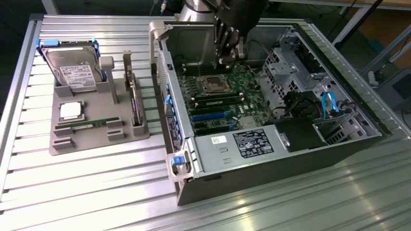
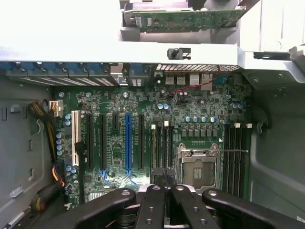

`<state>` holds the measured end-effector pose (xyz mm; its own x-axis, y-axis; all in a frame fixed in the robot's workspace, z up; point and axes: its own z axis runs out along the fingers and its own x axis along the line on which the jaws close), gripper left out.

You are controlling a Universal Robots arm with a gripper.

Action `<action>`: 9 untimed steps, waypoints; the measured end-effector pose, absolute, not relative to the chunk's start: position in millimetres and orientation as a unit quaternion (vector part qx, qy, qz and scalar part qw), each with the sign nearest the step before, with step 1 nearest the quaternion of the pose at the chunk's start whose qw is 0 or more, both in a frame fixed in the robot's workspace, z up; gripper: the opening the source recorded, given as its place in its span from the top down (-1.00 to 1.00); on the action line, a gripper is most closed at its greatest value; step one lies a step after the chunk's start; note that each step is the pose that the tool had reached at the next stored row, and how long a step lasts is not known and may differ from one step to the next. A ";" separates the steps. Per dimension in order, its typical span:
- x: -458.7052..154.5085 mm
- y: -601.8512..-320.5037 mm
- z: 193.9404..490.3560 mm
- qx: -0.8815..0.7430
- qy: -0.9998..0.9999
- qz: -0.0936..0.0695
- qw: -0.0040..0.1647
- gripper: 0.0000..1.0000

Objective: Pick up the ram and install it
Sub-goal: 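Press down the ram until it locks into place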

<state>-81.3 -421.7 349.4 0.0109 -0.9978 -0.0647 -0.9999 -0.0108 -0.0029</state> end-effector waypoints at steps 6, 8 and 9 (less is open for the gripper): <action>-80.3 -421.7 349.6 -0.711 0.703 0.022 0.024 0.80; -78.2 -421.7 349.6 -0.711 0.703 0.022 0.024 0.80; -74.9 -421.7 349.5 -0.711 0.703 0.022 0.024 0.80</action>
<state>-74.9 -421.7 349.5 0.0110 -0.9979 -0.0645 -0.9999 -0.0108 -0.0028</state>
